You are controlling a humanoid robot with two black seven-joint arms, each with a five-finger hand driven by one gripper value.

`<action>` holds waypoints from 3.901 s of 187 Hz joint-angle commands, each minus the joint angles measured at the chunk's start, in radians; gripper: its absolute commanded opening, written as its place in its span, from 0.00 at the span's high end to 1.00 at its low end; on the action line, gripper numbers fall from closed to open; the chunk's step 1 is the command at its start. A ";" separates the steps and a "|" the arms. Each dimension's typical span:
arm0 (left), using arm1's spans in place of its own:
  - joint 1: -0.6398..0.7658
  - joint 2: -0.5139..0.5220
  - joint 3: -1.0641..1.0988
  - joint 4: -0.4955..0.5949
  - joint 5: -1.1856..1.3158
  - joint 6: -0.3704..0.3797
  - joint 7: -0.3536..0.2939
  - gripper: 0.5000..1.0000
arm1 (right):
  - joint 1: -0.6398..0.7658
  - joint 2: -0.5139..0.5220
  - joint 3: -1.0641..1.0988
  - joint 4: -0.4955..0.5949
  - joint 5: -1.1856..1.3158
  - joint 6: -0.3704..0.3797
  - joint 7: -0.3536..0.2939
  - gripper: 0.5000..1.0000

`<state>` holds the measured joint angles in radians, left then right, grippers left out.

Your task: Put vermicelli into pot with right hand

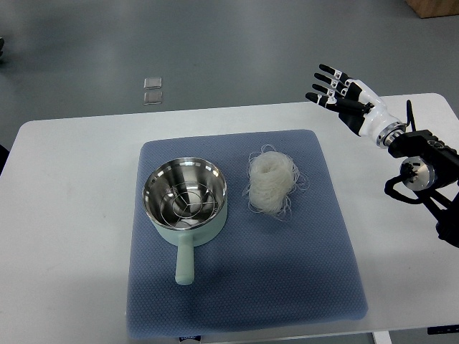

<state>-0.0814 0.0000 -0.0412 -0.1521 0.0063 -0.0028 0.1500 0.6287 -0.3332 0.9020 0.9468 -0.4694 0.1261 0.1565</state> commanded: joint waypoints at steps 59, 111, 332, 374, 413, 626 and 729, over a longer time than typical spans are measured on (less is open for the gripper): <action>0.000 0.000 0.000 0.000 0.000 0.003 0.000 0.00 | 0.002 0.002 -0.002 0.001 -0.005 0.001 0.001 0.15; 0.000 0.000 0.001 0.002 0.000 0.007 0.000 0.00 | 0.000 0.003 -0.002 0.003 -0.005 0.000 0.017 0.15; 0.000 0.000 0.000 0.000 0.000 0.006 0.000 0.00 | 0.069 -0.014 -0.023 0.013 -0.238 0.155 0.017 0.16; 0.000 0.000 0.000 0.000 0.000 0.006 -0.001 0.00 | 0.111 -0.038 -0.031 0.029 -0.514 0.237 0.078 0.16; 0.000 0.000 0.000 0.000 0.000 0.006 0.000 0.00 | 0.186 -0.064 -0.130 0.066 -0.810 0.282 0.192 0.17; -0.001 0.000 -0.003 -0.003 0.000 0.006 0.000 0.00 | 0.352 -0.083 -0.561 0.044 -1.471 0.102 0.339 0.17; -0.005 0.000 -0.003 -0.003 0.000 0.006 -0.001 0.00 | 0.367 -0.061 -0.614 0.024 -1.528 0.063 0.365 0.19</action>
<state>-0.0833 0.0000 -0.0453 -0.1565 0.0054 0.0031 0.1496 0.9987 -0.4015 0.2886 0.9706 -1.9983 0.1888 0.5182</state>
